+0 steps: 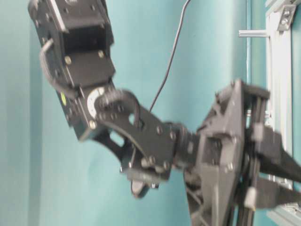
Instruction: Move the cable alternately left and right between 8 closely spaced pins so it hooks onto each one.
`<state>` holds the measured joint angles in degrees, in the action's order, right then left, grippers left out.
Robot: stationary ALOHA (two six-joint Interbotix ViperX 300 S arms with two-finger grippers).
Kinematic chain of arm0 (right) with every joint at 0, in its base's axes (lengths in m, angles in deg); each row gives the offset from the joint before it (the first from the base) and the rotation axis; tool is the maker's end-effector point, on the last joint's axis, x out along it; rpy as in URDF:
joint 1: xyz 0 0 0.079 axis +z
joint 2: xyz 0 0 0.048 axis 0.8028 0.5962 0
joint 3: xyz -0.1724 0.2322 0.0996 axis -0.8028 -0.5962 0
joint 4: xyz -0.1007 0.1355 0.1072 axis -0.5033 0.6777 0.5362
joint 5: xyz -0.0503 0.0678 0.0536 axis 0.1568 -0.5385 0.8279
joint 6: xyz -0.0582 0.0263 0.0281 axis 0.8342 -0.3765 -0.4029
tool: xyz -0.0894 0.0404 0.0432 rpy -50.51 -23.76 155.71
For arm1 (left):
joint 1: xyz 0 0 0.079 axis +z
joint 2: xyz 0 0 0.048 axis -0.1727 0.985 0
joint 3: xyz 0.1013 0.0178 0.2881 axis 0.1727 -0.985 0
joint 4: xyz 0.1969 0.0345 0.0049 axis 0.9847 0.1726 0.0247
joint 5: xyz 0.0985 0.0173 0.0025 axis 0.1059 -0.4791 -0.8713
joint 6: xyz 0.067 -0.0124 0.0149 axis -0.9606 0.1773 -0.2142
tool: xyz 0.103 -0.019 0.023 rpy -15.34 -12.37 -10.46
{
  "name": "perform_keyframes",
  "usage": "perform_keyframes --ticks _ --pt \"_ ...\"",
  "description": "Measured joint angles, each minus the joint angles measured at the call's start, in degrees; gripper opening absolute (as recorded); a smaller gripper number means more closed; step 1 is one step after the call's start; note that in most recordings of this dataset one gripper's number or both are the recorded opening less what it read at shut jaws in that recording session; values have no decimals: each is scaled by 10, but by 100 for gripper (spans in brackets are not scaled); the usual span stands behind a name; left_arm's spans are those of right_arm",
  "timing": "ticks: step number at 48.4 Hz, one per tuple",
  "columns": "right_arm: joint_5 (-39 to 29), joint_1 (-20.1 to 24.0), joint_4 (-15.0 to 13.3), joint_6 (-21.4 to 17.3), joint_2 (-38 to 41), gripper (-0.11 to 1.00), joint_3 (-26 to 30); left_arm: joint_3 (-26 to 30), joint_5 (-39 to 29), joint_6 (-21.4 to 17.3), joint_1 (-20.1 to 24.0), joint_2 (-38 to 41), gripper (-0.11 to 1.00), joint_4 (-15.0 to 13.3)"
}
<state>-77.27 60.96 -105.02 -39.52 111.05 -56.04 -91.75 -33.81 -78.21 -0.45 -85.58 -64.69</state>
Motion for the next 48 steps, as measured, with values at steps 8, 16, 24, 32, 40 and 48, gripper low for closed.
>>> perform_keyframes --ticks 8,16,24,32,40,48 --pt "0 0 -2 7 7 14 15 0 0 0 0 0 0 0" --pt "0 2 -1 7 7 14 19 0 0 0 0 1 0 -1" --pt "0 11 -1 7 7 14 21 0 0 0 0 1 0 0" --pt "0 23 1 4 7 14 23 0 0 0 0 1 0 0" --pt "1 33 3 4 13 14 35 0 0 0 0 1 0 0" --pt "10 40 4 4 30 14 56 0 0 0 0 1 0 0"
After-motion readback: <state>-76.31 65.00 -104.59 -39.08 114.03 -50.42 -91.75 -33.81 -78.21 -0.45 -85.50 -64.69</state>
